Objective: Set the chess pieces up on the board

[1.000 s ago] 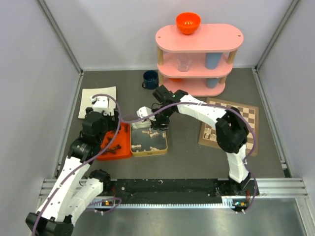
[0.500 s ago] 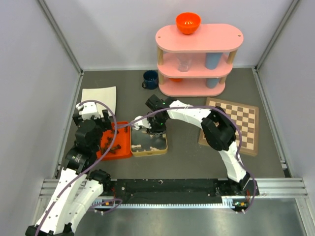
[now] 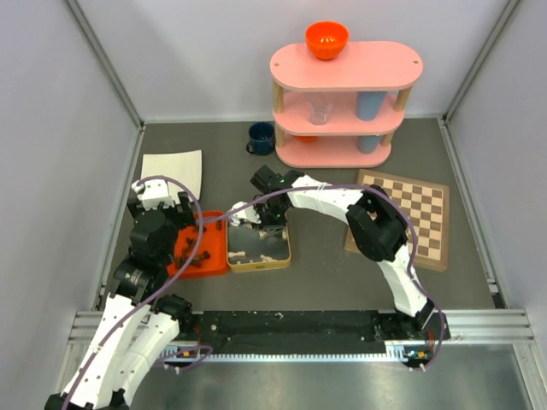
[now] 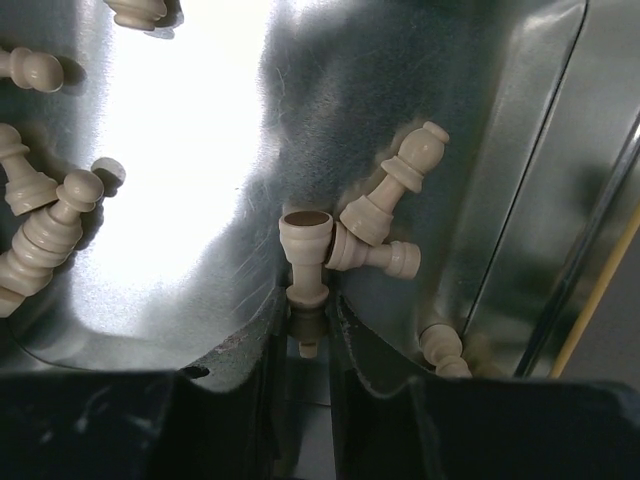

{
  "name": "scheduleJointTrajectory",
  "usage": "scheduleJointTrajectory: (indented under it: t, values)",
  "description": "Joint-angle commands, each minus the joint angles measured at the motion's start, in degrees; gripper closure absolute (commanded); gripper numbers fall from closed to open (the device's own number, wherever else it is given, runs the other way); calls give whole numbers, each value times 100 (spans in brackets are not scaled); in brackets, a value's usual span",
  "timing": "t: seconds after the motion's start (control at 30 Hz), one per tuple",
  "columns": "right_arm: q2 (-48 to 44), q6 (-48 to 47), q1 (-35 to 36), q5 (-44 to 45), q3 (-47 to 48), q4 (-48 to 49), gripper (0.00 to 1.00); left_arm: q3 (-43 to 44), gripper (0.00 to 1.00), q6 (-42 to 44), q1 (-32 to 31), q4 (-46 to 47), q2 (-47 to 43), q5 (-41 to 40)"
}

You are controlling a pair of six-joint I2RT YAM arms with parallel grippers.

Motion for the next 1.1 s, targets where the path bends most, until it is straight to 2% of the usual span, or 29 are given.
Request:
scheduleJointTrajectory:
  t: [0.0,0.27,0.53,0.77,0.87,0.93,1.07]
  values:
    - [-433,219,100,-380,80,50,97,-13,15,-196,20,291,-265,389]
    - [-1584,571,91,-1110,-350,-38,98,338,12,-1495,20,-473,-565,1612]
    - [-1532,1221,-32,-1260,-334,-30,99,102,11,-2516,12,-562,-741,2605]
    - [-1830,1714,-172,-1698,-456,-47,98,-654,11,-3464,20,263,-267,4317]
    - [-2182,1653,-269,-1971,-684,-47,98,-1067,10,-4078,20,1053,84,5117]
    - [-2340,1600,-287,-2051,-886,-47,98,-1427,9,-4457,20,1958,278,5748]
    - [-2630,1538,-287,-2253,-1098,-38,98,-1990,12,-5520,20,3558,796,6331]
